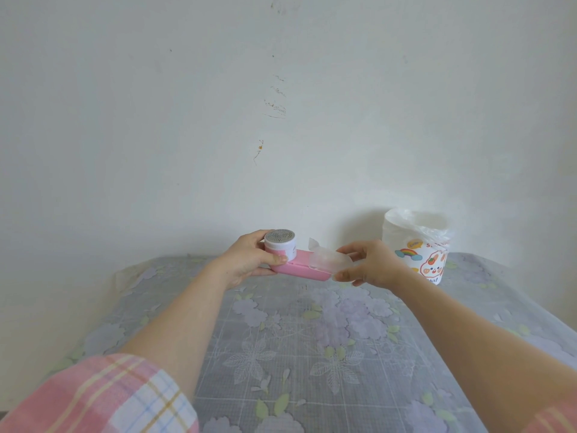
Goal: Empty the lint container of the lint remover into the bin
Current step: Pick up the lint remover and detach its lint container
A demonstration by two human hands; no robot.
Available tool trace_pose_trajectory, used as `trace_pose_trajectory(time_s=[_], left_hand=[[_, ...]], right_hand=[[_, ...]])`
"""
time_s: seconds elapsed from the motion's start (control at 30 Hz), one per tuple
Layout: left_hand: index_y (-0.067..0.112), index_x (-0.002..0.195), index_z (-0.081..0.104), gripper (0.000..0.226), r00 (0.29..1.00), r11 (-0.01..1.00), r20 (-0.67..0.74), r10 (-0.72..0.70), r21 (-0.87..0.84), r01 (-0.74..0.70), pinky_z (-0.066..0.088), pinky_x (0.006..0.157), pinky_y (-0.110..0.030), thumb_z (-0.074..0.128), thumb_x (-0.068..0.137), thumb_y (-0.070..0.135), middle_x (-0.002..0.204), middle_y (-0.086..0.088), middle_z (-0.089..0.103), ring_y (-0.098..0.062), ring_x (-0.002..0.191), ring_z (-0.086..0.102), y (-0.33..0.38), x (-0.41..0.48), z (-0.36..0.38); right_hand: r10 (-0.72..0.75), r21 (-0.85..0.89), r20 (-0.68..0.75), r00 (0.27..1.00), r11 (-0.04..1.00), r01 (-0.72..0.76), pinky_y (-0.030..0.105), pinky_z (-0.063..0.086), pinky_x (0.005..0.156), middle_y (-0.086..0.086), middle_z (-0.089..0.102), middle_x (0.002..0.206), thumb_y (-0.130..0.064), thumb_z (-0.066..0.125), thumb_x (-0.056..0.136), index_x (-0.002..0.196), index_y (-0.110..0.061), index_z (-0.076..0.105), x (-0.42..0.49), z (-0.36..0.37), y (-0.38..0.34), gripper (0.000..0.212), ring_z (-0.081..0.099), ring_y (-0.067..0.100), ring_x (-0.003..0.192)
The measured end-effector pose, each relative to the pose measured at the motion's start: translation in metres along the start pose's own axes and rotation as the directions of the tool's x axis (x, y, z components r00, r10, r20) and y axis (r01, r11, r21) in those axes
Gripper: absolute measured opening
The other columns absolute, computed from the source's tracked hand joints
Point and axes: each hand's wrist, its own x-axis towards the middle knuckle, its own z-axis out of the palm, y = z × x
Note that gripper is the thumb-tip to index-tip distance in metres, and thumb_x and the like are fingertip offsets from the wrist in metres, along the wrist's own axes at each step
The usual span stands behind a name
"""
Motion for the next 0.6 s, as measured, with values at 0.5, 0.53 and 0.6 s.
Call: trace_pose_trajectory(time_s=[0.5, 0.53, 0.6], left_hand=[[0.013, 0.128, 0.053, 0.057, 0.986, 0.998, -0.160, -0.051, -0.044, 0.044, 0.054, 0.082, -0.034, 0.072, 0.077, -0.003, 0.121, -0.009, 0.062, -0.024, 0.107, 0.062, -0.013, 0.001, -0.009], [0.013, 0.127, 0.052, 0.056, 0.981, 0.998, -0.183, -0.065, -0.035, 0.060, 0.053, 0.085, -0.036, 0.072, 0.077, -0.002, 0.121, -0.008, 0.061, -0.024, 0.107, 0.061, -0.015, 0.002, -0.010], [0.013, 0.126, 0.050, 0.056, 0.970, 0.996, -0.230, -0.083, 0.010, 0.088, 0.050, 0.095, -0.039, 0.074, 0.077, 0.003, 0.120, -0.006, 0.059, -0.023, 0.111, 0.059, -0.022, 0.004, -0.011]], right_hand=[[0.030, 0.083, -0.068, 0.997, 0.996, -0.025, 0.031, 0.057, 0.069, 0.003, 0.071, 0.093, -0.012, 0.083, 0.068, 0.116, -0.012, 0.064, -0.002, -0.002, 0.008, 0.051, 0.066, 0.023, 0.079], [0.033, 0.087, -0.071, 0.997, 0.996, -0.027, 0.028, 0.056, 0.067, 0.004, 0.072, 0.094, -0.013, 0.083, 0.068, 0.116, -0.012, 0.064, -0.003, -0.001, 0.008, 0.052, 0.066, 0.022, 0.079], [0.038, 0.090, -0.073, 0.997, 0.995, -0.031, 0.027, 0.055, 0.065, 0.004, 0.072, 0.093, -0.016, 0.084, 0.068, 0.116, -0.012, 0.064, -0.003, -0.001, 0.008, 0.052, 0.065, 0.020, 0.079]])
